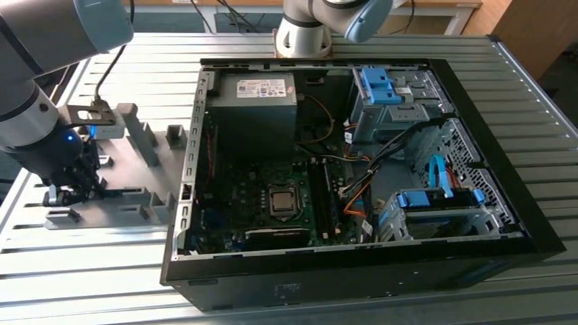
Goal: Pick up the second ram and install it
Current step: 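Pick up the second ram and move it above second insertion slot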
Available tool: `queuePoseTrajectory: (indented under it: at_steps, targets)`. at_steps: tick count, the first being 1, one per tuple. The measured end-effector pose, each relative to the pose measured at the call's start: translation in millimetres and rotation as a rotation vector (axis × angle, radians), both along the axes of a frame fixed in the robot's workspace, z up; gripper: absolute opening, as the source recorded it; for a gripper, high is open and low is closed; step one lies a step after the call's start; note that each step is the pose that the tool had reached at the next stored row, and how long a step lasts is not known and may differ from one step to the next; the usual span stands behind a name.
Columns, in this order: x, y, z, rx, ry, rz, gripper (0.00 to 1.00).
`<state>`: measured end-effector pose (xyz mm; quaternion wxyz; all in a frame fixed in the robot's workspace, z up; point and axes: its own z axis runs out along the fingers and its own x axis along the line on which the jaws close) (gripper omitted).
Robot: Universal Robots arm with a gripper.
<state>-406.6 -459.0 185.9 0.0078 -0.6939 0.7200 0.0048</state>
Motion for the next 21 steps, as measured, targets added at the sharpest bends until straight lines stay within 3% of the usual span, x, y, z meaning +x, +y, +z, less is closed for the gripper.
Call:
queuePoseTrajectory:
  at_steps: [21]
  targets:
    - [-0.1,-2.7,0.0,0.0000,0.0000,0.008,0.14]
